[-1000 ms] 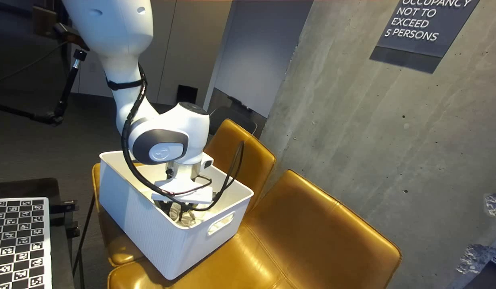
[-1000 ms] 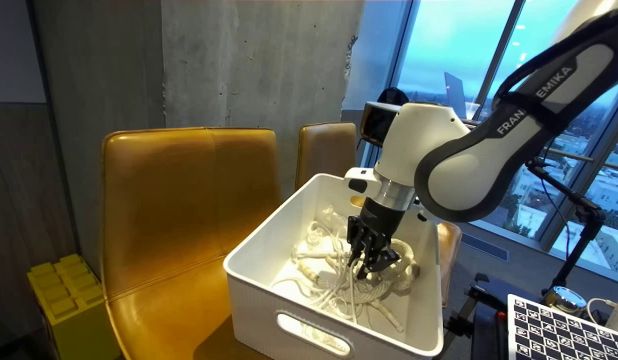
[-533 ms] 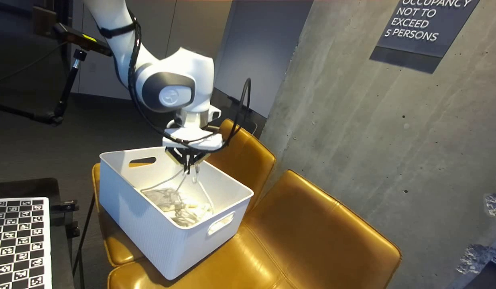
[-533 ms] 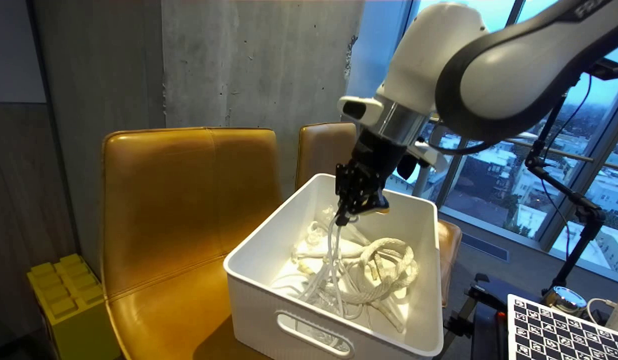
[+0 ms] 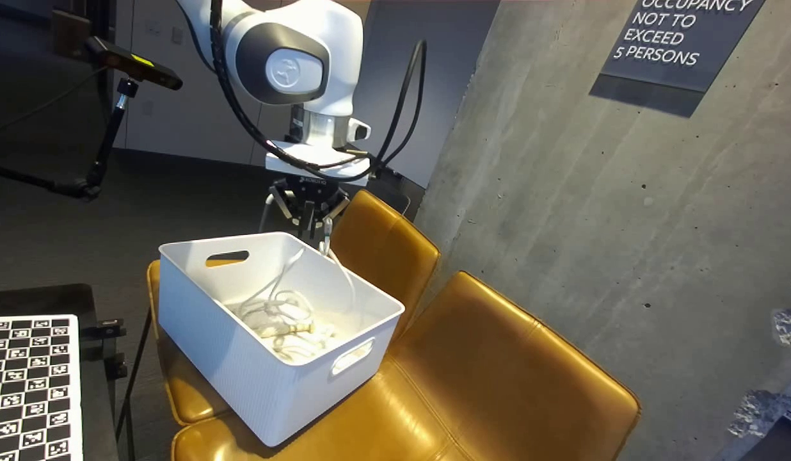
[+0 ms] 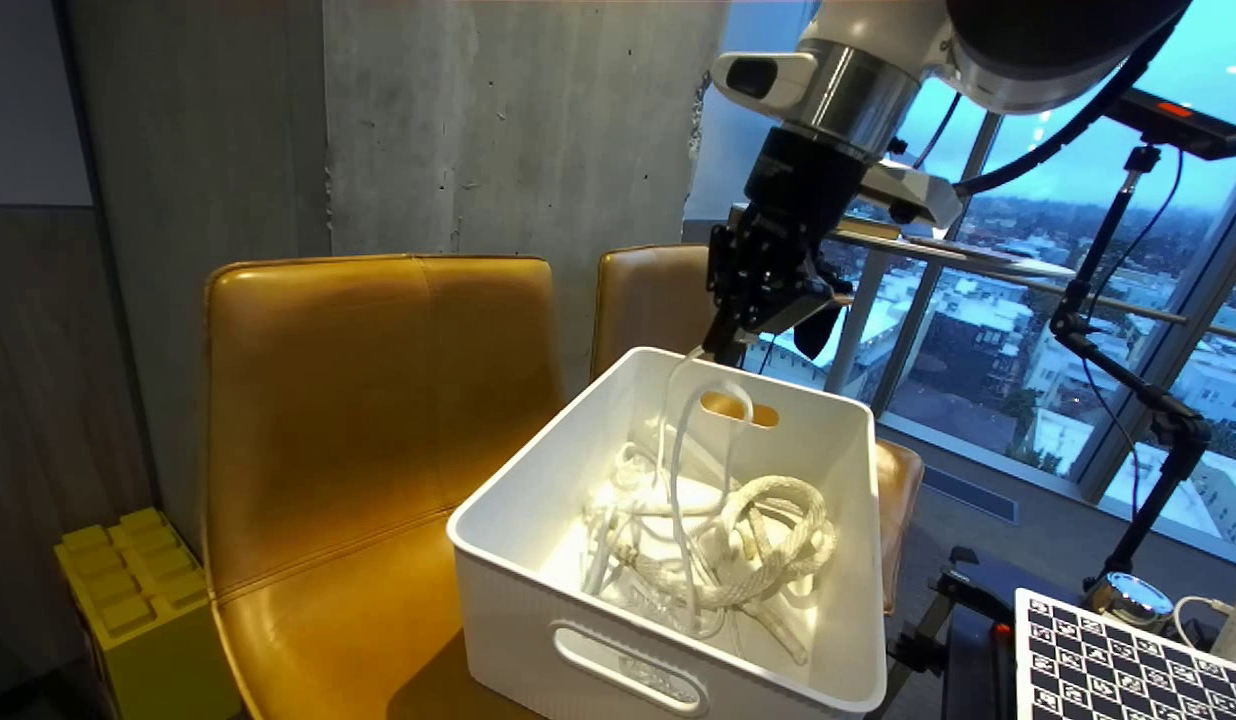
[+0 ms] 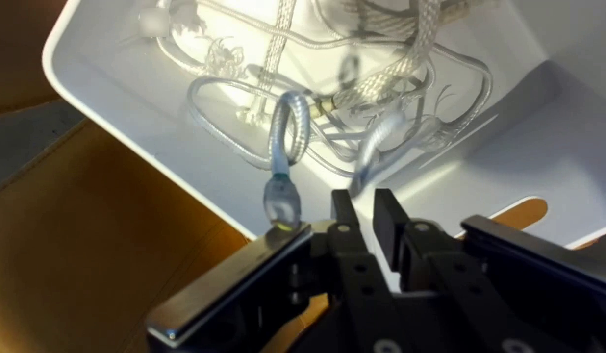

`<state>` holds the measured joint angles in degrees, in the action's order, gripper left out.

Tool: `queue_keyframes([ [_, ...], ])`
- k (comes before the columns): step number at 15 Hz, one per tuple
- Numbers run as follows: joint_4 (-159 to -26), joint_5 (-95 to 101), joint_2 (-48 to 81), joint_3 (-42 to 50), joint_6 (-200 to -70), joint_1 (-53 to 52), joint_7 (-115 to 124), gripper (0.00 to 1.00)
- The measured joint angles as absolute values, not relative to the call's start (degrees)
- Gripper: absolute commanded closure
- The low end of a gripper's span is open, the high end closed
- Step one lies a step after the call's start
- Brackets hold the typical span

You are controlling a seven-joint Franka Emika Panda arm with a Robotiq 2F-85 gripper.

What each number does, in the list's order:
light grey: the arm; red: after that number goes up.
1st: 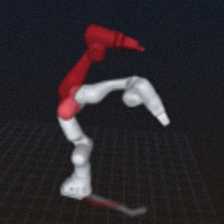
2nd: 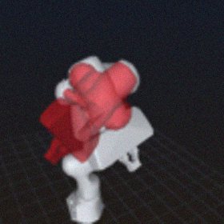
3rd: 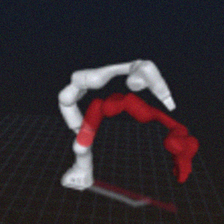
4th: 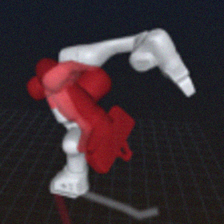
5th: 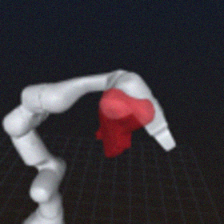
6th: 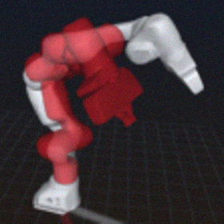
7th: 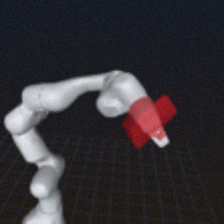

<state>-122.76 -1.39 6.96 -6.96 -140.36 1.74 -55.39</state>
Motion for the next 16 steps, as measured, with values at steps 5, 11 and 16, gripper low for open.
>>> queue_keyframes([
  [5,-124.4,-2.0,11.8,-4.2,-139.6,2.9,-55.2,0.13],
  [11,-123.2,-12.7,11.9,-5.4,-133.7,4.1,-58.9,0.00],
  [16,-119.0,-20.6,8.3,-5.7,-117.3,4.1,-60.2,0.00],
])
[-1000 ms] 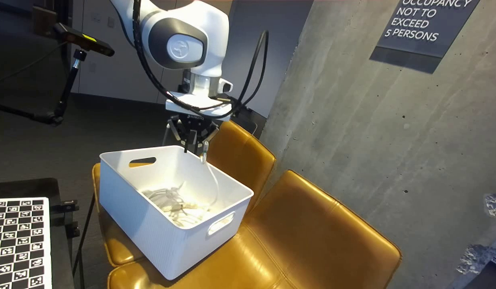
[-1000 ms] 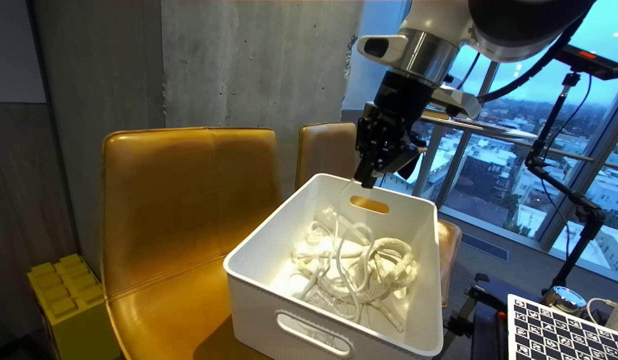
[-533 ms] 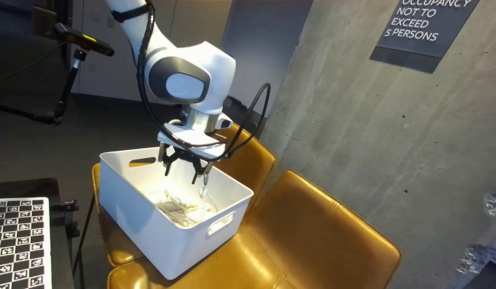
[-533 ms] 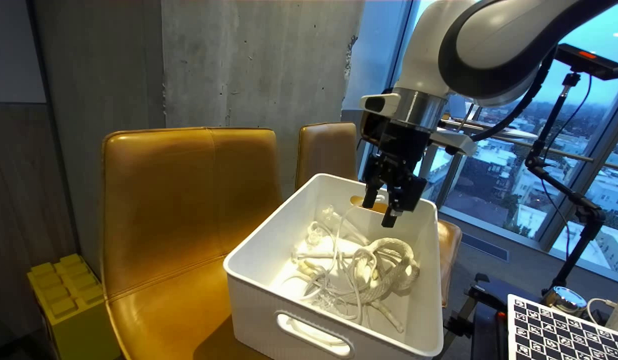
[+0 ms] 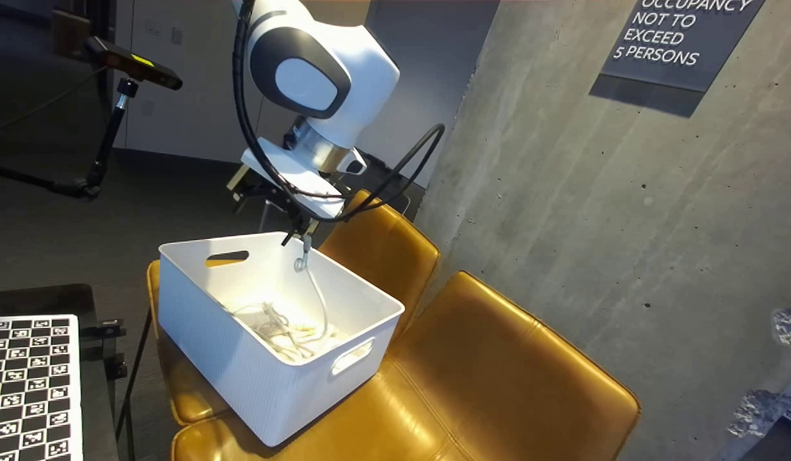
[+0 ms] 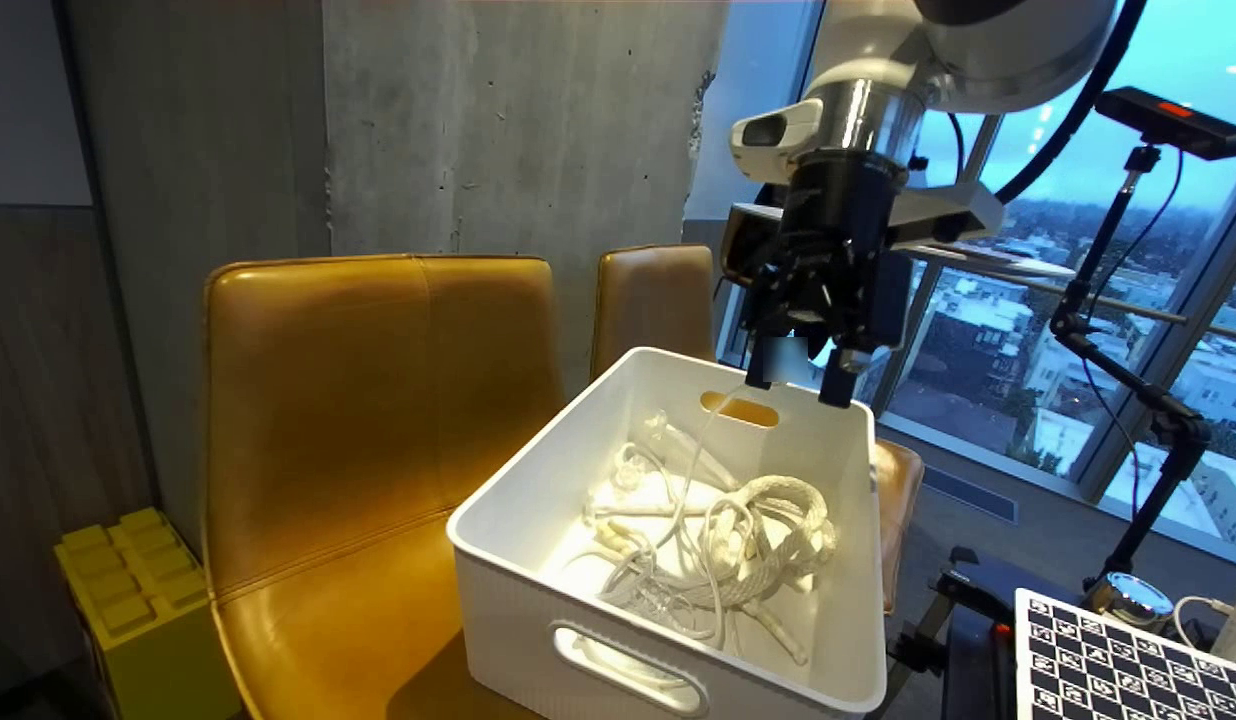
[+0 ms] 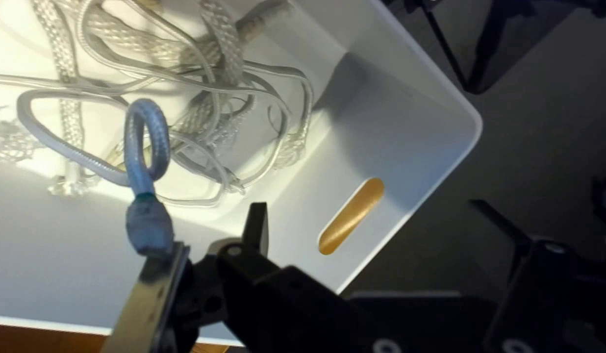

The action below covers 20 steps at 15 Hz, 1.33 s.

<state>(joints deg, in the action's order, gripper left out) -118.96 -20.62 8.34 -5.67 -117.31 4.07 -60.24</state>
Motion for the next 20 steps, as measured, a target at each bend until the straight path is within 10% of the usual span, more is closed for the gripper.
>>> queue_keyframes([
  [20,-103.5,-24.1,25.9,0.7,-97.3,14.3,-65.9,0.00],
])
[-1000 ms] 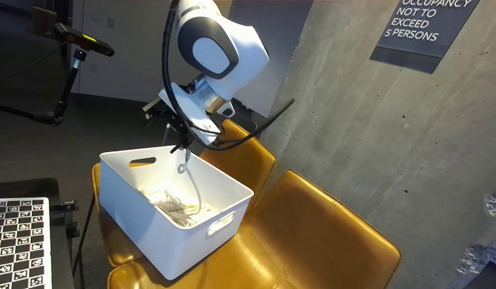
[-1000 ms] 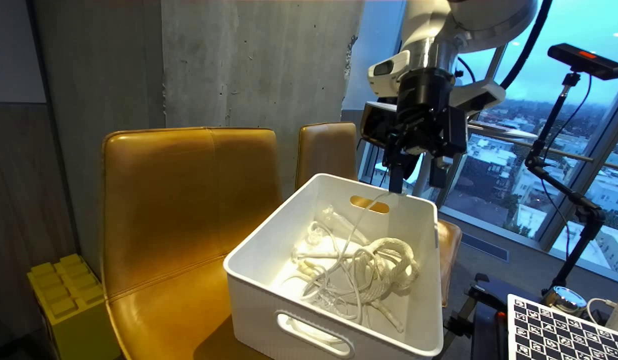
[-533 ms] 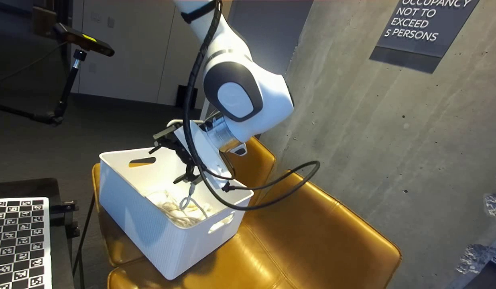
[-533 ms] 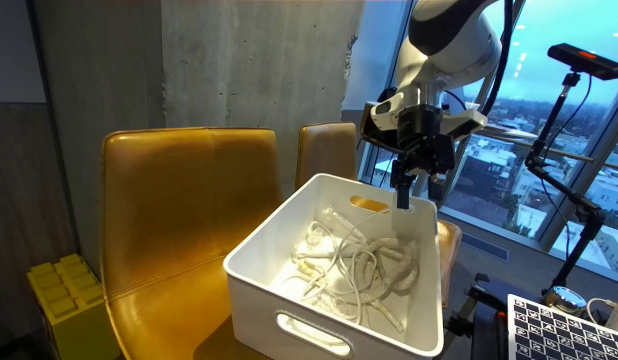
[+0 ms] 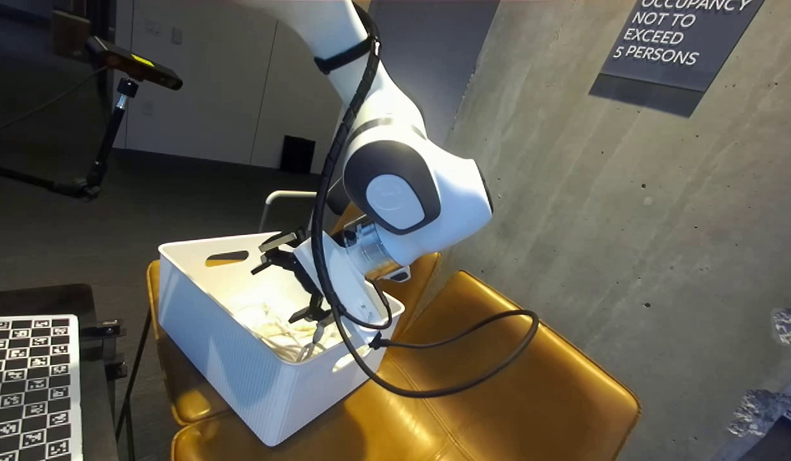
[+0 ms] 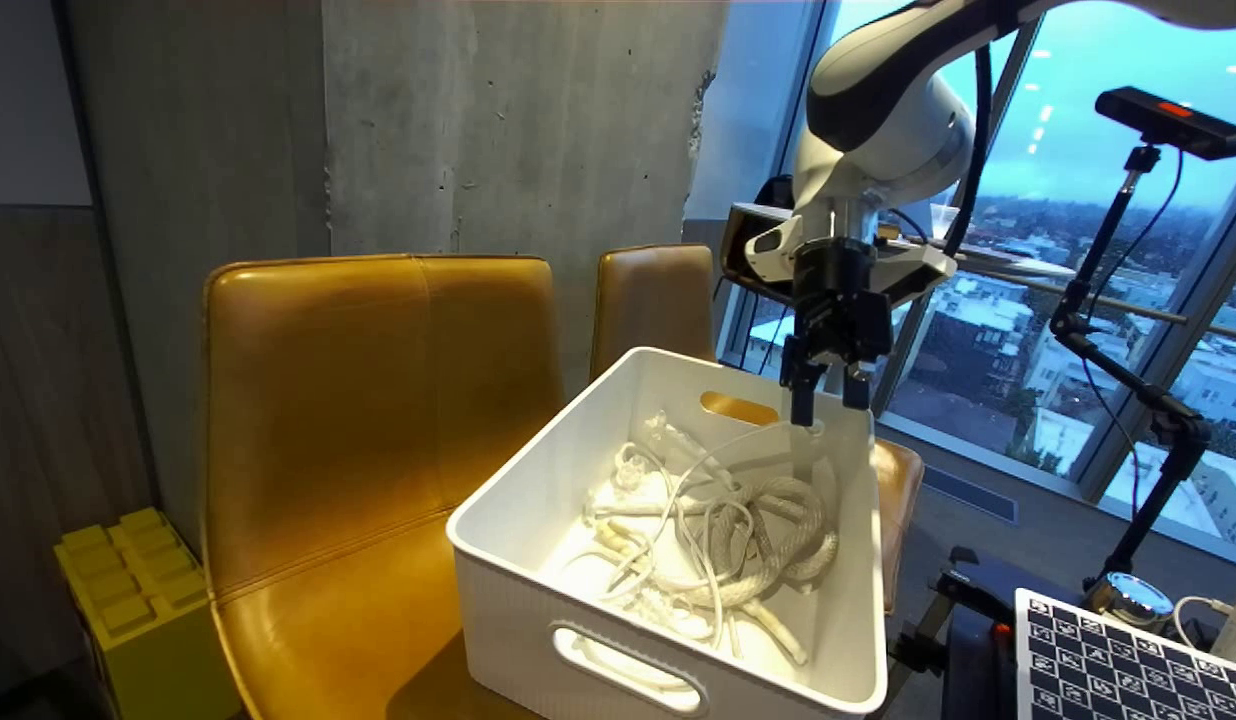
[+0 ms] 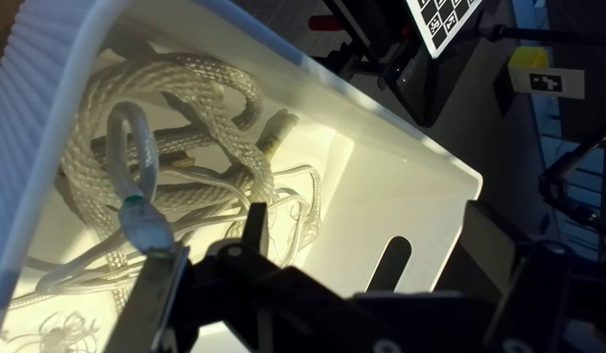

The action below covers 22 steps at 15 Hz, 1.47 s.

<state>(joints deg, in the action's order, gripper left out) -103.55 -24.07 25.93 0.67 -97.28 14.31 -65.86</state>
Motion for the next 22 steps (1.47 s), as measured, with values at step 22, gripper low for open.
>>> queue_keyframes([
  [22,-113.2,-21.6,23.1,0.6,-105.4,14.7,-78.3,0.00],
])
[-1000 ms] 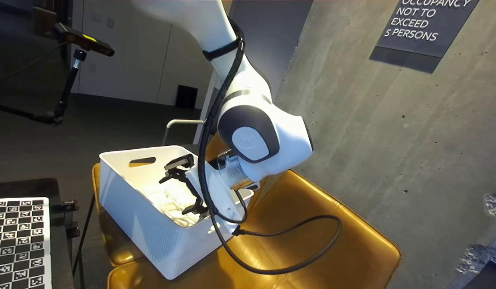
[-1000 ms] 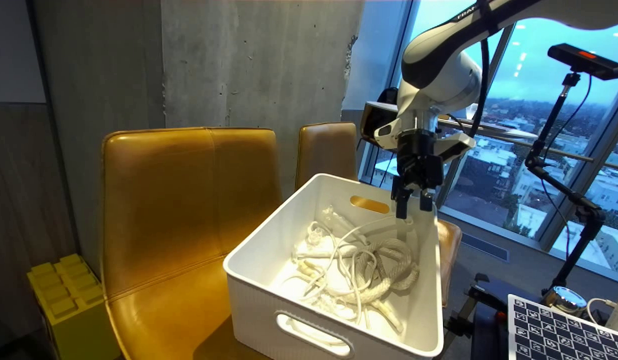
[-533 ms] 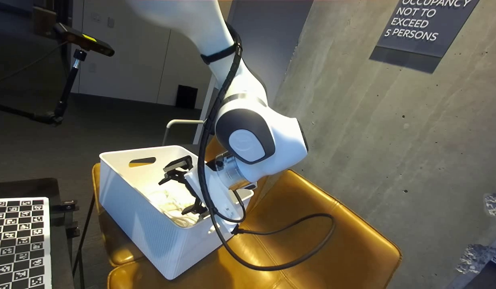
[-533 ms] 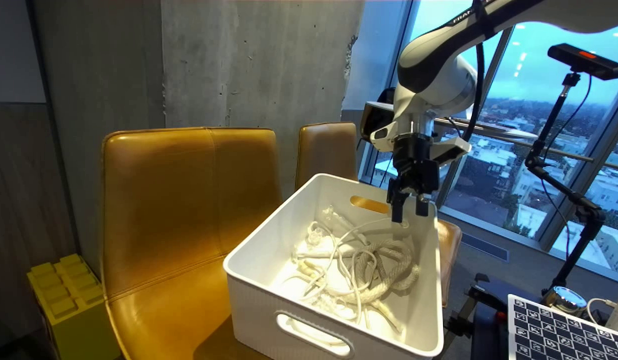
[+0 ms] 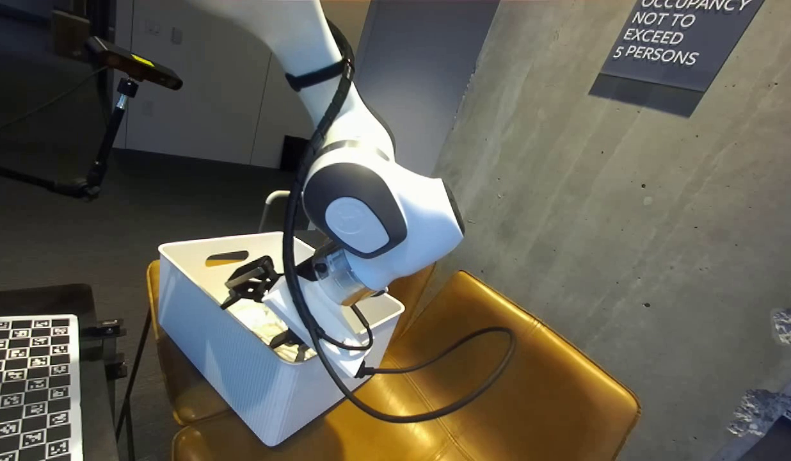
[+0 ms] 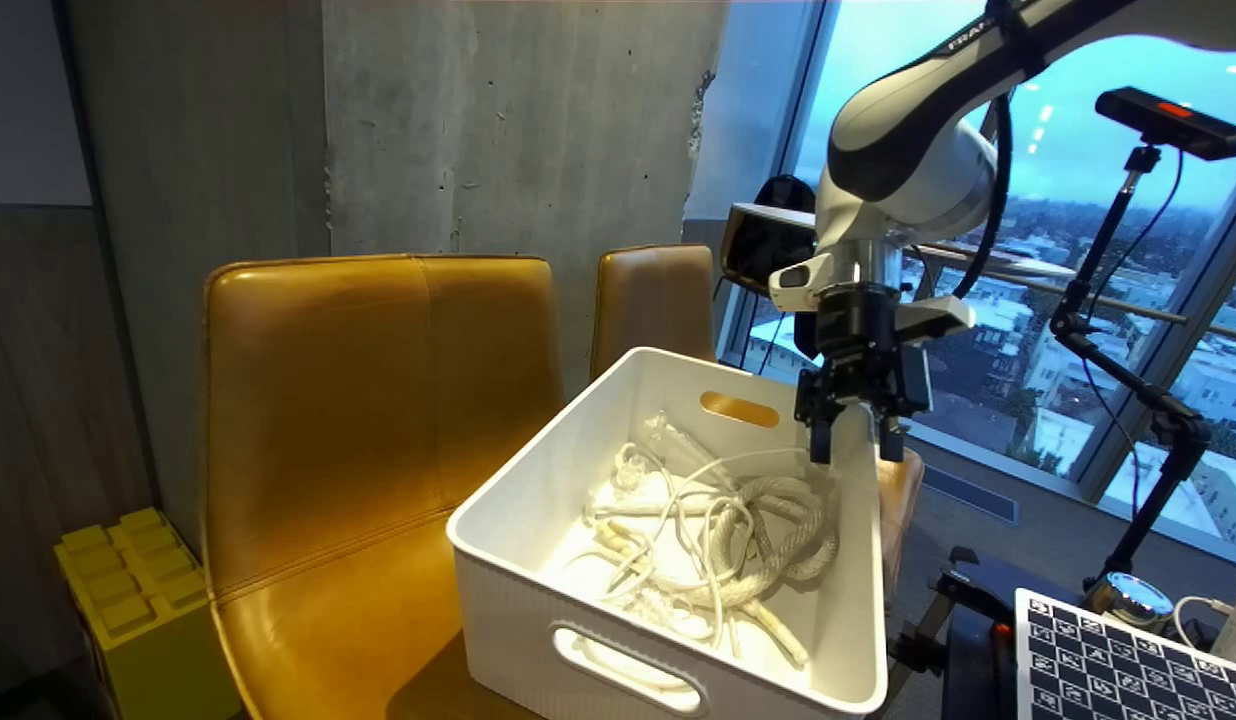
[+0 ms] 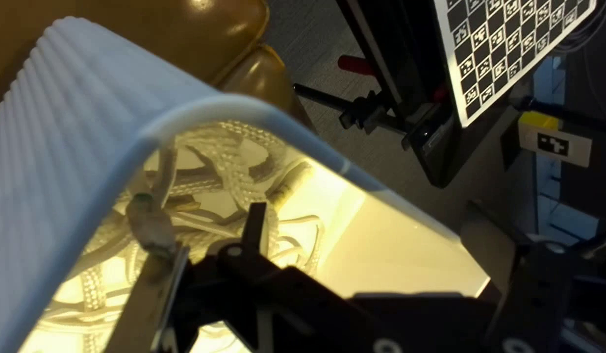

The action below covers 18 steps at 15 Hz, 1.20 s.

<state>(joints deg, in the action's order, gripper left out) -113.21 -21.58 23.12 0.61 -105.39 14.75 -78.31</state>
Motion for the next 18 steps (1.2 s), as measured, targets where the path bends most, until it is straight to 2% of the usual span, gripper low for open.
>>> queue_keyframes([
  [7,-122.7,-21.4,11.9,2.4,-105.9,14.8,-87.8,0.00],
  [18,-126.5,-22.7,11.2,6.5,-117.2,15.2,-97.4,0.00],
])
